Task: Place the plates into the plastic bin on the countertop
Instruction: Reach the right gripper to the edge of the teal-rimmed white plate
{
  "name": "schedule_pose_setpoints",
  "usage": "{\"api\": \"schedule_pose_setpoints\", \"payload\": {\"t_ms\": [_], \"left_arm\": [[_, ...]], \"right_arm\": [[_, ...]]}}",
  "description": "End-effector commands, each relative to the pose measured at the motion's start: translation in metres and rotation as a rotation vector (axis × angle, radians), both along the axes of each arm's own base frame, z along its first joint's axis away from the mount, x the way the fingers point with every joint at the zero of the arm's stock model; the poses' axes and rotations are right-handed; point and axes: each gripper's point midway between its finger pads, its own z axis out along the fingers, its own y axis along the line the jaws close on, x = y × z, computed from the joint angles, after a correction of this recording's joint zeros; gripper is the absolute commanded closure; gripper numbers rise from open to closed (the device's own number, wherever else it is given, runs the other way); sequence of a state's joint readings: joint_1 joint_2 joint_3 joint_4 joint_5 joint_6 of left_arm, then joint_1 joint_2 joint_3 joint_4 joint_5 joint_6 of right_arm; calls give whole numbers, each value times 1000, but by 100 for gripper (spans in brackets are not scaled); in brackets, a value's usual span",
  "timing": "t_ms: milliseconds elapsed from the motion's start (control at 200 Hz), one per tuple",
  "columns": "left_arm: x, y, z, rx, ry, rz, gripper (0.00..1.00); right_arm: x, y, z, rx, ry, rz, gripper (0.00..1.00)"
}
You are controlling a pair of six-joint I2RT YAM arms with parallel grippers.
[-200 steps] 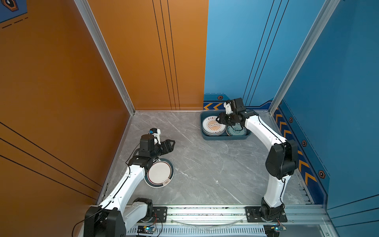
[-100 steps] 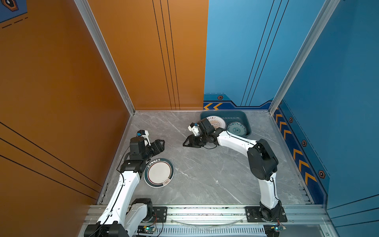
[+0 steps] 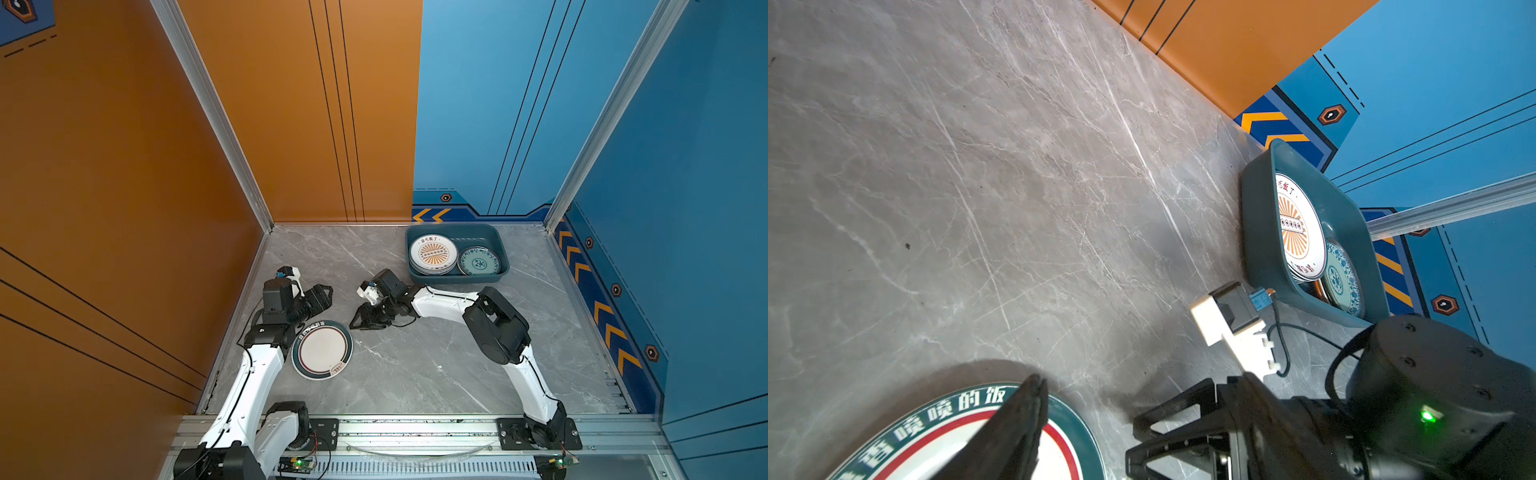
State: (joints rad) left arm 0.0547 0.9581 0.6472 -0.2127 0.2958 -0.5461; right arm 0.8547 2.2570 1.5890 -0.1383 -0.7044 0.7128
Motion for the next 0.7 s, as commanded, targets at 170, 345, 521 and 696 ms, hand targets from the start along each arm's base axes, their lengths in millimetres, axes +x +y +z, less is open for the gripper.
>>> {"api": "schedule_pose_setpoints", "payload": {"t_ms": [170, 345, 521, 696], "left_arm": [[-2, -1, -10, -34, 24, -7, 25], [2, 0, -7, -35, -6, -8, 25], [2, 0, -8, -40, -4, -8, 25], [2, 0, -11, -43, -3, -8, 25]], "right_arm": [[-16, 11, -19, 4, 59, 21, 56], [-20, 18, -28, 10, 79, 22, 61], [-25, 22, -37, 3, 97, 29, 66], [-28, 25, -44, -3, 108, 35, 71]]}}
